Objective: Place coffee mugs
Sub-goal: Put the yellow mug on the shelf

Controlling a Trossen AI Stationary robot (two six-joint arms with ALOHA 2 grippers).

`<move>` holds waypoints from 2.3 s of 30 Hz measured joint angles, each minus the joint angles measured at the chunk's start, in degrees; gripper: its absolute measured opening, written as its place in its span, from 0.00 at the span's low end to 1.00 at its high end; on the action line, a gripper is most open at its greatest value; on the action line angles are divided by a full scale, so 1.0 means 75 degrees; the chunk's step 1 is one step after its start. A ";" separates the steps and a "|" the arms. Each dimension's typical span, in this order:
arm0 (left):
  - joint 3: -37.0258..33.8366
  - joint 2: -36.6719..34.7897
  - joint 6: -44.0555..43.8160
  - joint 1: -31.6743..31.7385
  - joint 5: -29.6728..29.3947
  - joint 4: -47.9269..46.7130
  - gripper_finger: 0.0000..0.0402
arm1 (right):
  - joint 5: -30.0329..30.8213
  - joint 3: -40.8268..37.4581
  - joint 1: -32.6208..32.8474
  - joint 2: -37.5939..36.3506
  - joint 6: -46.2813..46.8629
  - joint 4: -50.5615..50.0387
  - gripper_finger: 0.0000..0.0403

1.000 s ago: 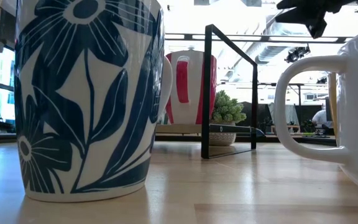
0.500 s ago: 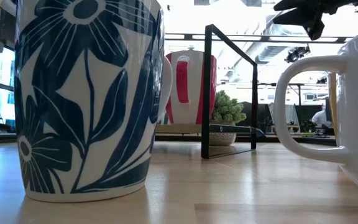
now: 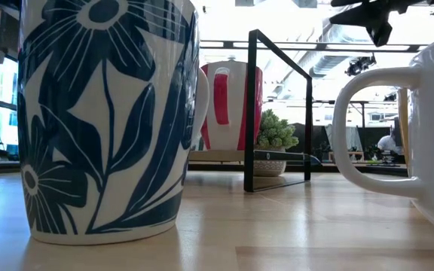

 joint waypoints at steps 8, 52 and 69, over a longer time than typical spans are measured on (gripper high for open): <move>-0.0216 0.0006 -0.0098 0.0983 0.1370 0.0075 0.32 | -0.0190 0.0003 0.0000 0.0626 0.0208 0.0104 0.32; -0.0210 -0.0048 -0.0342 0.1081 0.1764 0.1366 0.32 | -0.3326 0.2833 0.0940 0.4653 0.2145 -0.6984 0.32; -0.0210 -0.0048 -0.0339 0.1078 0.1764 0.1463 0.32 | -0.3077 0.2830 0.0976 0.6284 0.2369 -0.6978 0.32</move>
